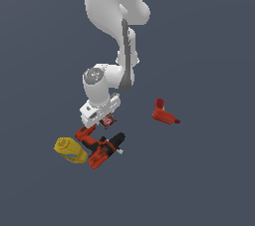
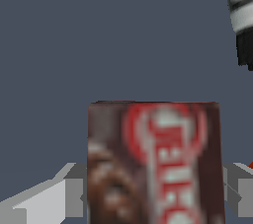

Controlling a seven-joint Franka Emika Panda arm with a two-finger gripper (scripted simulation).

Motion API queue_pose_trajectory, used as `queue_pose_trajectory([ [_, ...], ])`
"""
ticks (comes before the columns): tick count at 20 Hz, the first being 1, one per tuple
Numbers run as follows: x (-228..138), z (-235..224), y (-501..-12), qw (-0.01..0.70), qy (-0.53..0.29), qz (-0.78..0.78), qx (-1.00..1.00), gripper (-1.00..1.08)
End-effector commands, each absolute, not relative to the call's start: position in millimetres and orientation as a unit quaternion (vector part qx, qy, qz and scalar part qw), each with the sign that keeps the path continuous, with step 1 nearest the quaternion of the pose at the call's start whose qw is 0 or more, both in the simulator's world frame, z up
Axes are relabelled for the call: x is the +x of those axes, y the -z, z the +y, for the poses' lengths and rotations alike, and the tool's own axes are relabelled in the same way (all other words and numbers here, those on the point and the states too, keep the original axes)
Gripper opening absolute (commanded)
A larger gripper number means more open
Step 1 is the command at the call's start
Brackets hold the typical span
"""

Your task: Pick up a designated object from a clutter of objects.

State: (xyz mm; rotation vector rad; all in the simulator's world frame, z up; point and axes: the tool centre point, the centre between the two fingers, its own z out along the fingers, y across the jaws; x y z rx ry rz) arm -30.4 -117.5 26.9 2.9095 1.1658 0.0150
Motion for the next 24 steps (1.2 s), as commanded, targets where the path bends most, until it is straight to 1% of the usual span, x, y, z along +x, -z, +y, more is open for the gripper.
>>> queue_pose_trajectory([
  [1, -33, -116, -16, 0.000, 0.000, 0.373, 0.928, 1.00],
  [2, -33, -116, -16, 0.000, 0.000, 0.373, 0.928, -1.00],
  [11, -33, -116, -16, 0.000, 0.000, 0.373, 0.928, -1.00],
  [12, -29, -117, -25, 0.005, -0.005, 0.374, 0.928, -1.00],
  [19, -26, -115, -39, 0.005, -0.005, 0.374, 0.928, -1.00],
  [24, -21, -111, -64, 0.005, -0.005, 0.374, 0.927, -1.00],
])
